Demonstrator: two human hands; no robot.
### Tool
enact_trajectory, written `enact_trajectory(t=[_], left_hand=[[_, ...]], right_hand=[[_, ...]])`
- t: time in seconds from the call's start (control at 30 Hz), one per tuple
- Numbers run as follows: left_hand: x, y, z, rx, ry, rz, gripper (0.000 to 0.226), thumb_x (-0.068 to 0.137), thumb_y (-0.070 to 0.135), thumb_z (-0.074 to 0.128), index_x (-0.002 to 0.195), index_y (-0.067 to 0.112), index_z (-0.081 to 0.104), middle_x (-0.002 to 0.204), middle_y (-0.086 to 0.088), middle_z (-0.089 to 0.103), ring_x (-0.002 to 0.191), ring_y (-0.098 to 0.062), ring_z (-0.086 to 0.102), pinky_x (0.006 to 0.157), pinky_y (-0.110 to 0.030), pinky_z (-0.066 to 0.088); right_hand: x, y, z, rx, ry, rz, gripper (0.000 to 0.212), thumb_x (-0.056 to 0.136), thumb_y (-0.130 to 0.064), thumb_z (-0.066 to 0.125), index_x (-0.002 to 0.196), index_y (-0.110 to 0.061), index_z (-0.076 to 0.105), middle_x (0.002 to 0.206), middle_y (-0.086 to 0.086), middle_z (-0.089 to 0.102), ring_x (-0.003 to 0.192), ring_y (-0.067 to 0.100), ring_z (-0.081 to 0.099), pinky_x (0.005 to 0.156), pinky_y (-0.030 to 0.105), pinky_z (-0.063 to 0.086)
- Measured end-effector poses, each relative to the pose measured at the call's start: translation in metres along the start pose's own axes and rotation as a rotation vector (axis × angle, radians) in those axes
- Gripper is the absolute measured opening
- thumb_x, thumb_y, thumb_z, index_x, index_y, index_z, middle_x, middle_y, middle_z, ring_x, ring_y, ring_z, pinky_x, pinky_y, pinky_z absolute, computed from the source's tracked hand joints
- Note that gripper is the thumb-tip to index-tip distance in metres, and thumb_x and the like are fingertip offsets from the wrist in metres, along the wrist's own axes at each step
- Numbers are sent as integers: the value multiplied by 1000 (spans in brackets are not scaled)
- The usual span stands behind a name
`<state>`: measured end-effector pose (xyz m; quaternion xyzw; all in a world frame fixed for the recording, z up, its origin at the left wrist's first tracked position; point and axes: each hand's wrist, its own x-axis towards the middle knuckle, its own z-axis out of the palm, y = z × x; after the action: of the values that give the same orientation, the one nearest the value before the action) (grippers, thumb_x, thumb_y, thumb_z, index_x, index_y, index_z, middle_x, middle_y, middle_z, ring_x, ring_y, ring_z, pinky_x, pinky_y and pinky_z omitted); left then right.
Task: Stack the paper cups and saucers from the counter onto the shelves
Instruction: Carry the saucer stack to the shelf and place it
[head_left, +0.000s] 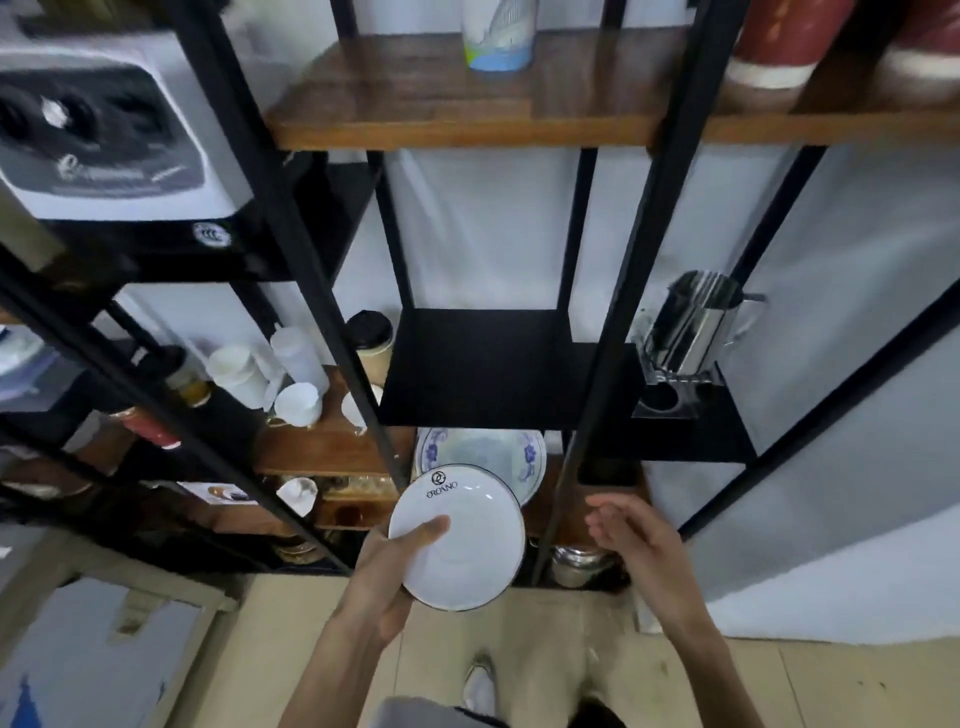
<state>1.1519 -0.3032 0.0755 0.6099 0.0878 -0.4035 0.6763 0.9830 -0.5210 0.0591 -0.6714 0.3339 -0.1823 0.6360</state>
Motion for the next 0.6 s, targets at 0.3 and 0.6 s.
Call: enact_trajectory(t=[0.3, 0.6], left_hand=[[101, 69, 40, -34, 126, 127, 47, 71, 14, 83, 115, 12, 66, 103, -11, 77, 97, -33, 72, 70, -43, 63], [185, 111, 74, 78, 79, 109, 51, 68, 16, 83, 116, 11, 67, 105, -13, 76, 97, -33, 71, 78, -42, 61]], right_hand=[[112, -14, 74, -614, -46, -298, 51, 97, -5, 46, 146, -16, 42, 149, 1, 44, 140, 14, 35, 118, 26, 27], [189, -32, 103, 27, -38, 96, 38, 99, -38, 45, 128, -21, 63, 125, 3, 66, 117, 18, 60, 105, 44, 48]])
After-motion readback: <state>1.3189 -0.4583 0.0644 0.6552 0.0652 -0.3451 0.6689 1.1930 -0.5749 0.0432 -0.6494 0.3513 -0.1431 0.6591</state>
